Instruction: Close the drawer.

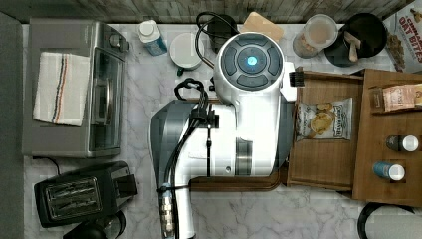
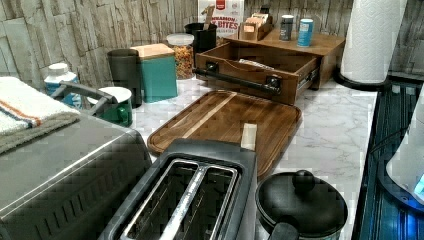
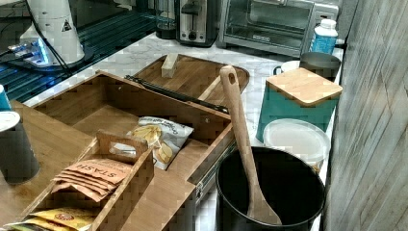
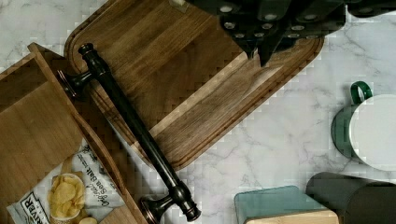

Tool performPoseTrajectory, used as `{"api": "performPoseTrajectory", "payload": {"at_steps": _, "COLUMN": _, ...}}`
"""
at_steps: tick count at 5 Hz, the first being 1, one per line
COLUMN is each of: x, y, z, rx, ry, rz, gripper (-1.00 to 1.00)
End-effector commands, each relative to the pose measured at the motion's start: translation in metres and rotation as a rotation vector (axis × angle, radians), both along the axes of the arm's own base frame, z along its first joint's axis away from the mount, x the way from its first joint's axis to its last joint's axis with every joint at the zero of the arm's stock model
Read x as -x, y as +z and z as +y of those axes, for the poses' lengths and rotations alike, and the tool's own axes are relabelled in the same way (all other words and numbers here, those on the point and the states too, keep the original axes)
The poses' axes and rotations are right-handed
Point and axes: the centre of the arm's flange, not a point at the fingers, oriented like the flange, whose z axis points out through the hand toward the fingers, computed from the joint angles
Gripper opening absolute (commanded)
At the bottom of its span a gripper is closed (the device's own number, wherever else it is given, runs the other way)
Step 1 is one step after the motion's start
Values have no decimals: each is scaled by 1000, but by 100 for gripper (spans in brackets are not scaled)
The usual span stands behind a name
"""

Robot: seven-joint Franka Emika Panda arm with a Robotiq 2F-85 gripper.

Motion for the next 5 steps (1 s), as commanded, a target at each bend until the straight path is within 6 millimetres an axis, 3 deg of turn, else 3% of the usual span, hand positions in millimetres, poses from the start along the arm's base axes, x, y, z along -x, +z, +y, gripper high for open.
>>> {"api": "performPoseTrajectory", "payload": {"at_steps": 1, "x": 0, "y": 0, "z": 0, "rx": 0, "ry": 0, "rz": 0, "gripper": -100}}
{"api": "performPoseTrajectory", "payload": {"at_steps": 2, "x": 9, "y": -31, "z": -4, "rx": 62, "ry": 192, "rz": -23, "gripper": -100}}
{"api": "performPoseTrajectory", "payload": {"at_steps": 3, "x": 2, "y": -71, "z": -22, "rx": 71, "ry": 324, "rz": 5, "gripper": -100}}
{"api": "performPoseTrajectory", "payload": {"at_steps": 5, "x": -22, "y": -128, "z": -59, "rx": 84, "ry": 442, "rz": 66, "gripper": -100}}
